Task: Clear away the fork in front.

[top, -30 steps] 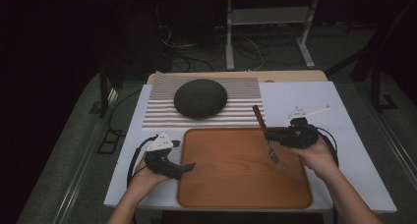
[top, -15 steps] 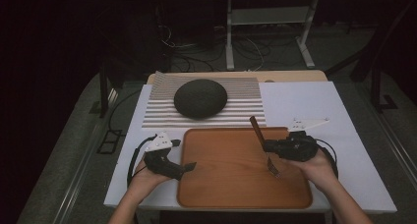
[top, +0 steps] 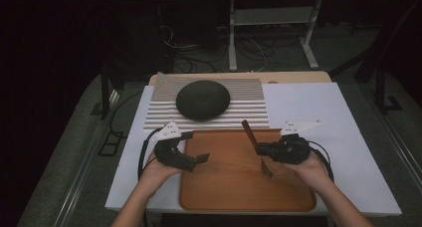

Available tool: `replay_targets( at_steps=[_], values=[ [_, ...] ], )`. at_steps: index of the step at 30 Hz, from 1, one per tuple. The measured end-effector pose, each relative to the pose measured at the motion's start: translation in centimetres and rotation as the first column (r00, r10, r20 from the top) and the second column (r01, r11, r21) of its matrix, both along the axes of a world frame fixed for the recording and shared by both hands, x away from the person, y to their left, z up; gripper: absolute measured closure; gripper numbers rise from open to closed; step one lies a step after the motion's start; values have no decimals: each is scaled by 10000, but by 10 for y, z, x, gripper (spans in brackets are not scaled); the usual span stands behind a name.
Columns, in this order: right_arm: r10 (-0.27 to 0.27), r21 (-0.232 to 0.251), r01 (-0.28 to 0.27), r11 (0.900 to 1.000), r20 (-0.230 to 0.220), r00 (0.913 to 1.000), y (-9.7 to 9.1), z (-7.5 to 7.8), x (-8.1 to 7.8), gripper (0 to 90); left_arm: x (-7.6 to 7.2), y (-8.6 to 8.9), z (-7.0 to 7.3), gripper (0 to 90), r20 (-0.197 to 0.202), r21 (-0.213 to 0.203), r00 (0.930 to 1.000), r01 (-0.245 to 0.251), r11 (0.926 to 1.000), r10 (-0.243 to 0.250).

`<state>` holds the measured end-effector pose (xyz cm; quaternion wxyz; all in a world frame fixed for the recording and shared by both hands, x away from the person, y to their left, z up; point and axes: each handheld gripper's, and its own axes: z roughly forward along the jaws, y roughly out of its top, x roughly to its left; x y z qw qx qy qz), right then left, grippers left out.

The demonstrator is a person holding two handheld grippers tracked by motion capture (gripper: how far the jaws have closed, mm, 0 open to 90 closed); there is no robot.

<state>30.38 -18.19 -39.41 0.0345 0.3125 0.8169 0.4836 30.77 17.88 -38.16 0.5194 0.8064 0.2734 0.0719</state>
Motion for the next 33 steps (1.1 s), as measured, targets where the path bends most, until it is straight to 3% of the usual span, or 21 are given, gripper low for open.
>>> replay_targets(
  at_steps=[4, 9, 17, 23, 33],
  values=[
    [-27, 141, 26, 9999, 11, 10000, -1, 2, -1, 766, 7, -13, 9, 57, 17, -295, 9997, 247, 9993, -247],
    [-137, 252, 137, 9996, -24, 9999, -2, 2, 0, 766, 16, -31, 13, 99, 62, -253, 9994, 343, 9991, -342],
    [-211, 294, 209, 9994, 75, 9997, 1, 2, -1, 766, 24, -65, 20, 185, 202, -295, 9951, 972, 9948, -966],
    [-193, 334, 184, 9993, 250, 9995, 8, 3, -3, 766, 22, -81, 20, 233, 188, -602, 9935, 1134, 9917, -1124],
    [-29, 353, 10, 9994, 535, 9986, 20, 5, -9, 765, 17, -96, 16, 394, -25, -683, 9916, 1286, 9893, -1291]
  ],
)
